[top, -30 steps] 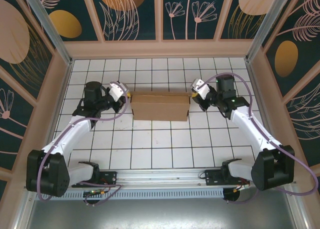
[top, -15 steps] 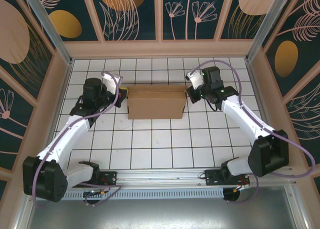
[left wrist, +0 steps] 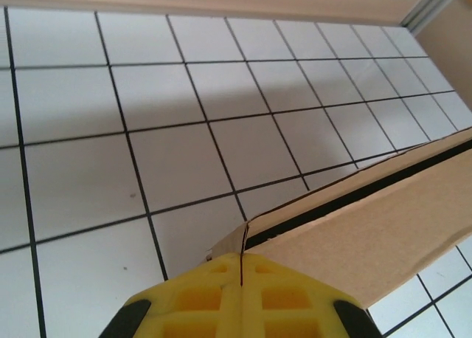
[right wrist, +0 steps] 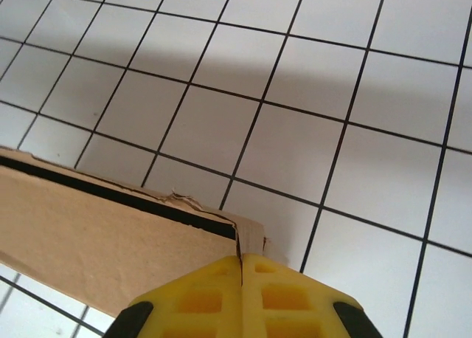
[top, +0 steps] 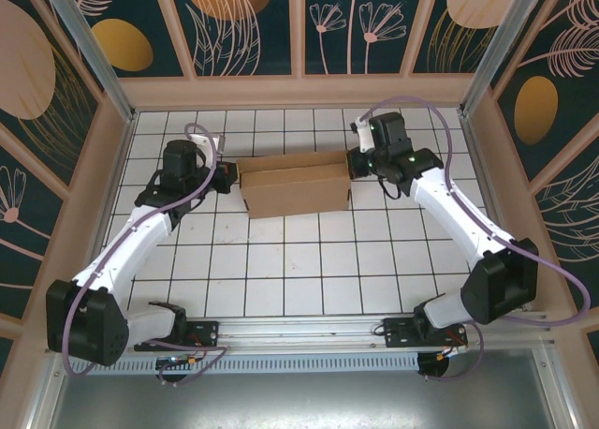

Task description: Fold the paper box

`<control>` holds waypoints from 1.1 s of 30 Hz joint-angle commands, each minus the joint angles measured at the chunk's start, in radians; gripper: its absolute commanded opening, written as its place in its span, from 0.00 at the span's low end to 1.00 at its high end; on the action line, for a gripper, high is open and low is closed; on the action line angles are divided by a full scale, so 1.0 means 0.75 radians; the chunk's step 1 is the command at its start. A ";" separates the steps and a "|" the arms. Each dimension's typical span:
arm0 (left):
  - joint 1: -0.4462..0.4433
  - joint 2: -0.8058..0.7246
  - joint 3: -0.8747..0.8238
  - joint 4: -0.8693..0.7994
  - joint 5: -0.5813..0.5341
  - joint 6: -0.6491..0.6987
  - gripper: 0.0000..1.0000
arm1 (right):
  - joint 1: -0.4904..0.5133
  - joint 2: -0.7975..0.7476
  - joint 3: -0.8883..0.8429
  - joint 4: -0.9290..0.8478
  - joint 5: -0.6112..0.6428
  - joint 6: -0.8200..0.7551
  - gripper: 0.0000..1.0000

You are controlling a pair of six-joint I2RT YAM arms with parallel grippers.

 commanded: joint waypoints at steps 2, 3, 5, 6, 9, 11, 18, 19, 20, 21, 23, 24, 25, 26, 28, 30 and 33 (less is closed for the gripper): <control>-0.009 -0.011 0.088 -0.100 -0.071 -0.074 0.00 | 0.003 0.064 0.115 -0.131 0.028 0.194 0.00; -0.010 -0.013 0.094 -0.101 -0.076 -0.084 0.00 | 0.000 0.082 0.134 -0.148 0.029 0.222 0.00; -0.010 -0.007 0.110 -0.109 -0.065 -0.099 0.00 | -0.001 0.117 0.166 -0.179 0.039 0.258 0.00; -0.009 0.001 0.117 -0.111 -0.057 -0.114 0.00 | 0.001 0.132 0.175 -0.188 0.046 0.273 0.00; -0.011 0.015 0.104 -0.094 -0.044 -0.159 0.00 | 0.028 0.150 0.168 -0.183 0.121 0.298 0.00; -0.013 0.021 0.091 -0.092 -0.043 -0.170 0.00 | 0.030 0.142 0.146 -0.161 0.124 0.317 0.00; -0.014 0.020 0.070 -0.122 -0.080 -0.181 0.00 | 0.034 0.099 0.079 -0.090 0.109 0.417 0.00; -0.014 0.019 0.072 -0.125 -0.079 -0.184 0.00 | 0.035 0.096 0.081 -0.091 0.120 0.440 0.00; -0.015 0.020 0.072 -0.127 -0.080 -0.189 0.00 | 0.032 0.094 0.087 -0.094 0.120 0.468 0.00; -0.014 0.019 0.075 -0.127 -0.079 -0.197 0.00 | 0.027 0.090 0.089 -0.094 0.104 0.483 0.00; -0.016 0.020 0.076 -0.120 -0.071 -0.214 0.00 | 0.025 0.079 0.092 -0.088 0.089 0.502 0.00; -0.014 0.021 0.075 -0.117 -0.071 -0.228 0.00 | 0.025 0.072 0.095 -0.083 0.087 0.509 0.00; -0.014 0.024 0.077 -0.117 -0.068 -0.241 0.00 | 0.026 0.069 0.095 -0.081 0.090 0.518 0.00; -0.014 0.027 0.080 -0.120 -0.063 -0.257 0.00 | 0.026 0.070 0.097 -0.081 0.097 0.532 0.00; -0.015 0.032 0.087 -0.125 -0.059 -0.290 0.00 | 0.025 0.073 0.106 -0.090 0.125 0.569 0.00; -0.015 0.030 0.086 -0.122 -0.067 -0.320 0.00 | 0.031 0.073 0.101 -0.089 0.140 0.605 0.00; -0.015 0.037 0.066 -0.107 -0.071 -0.353 0.00 | 0.047 0.069 0.081 -0.079 0.170 0.620 0.00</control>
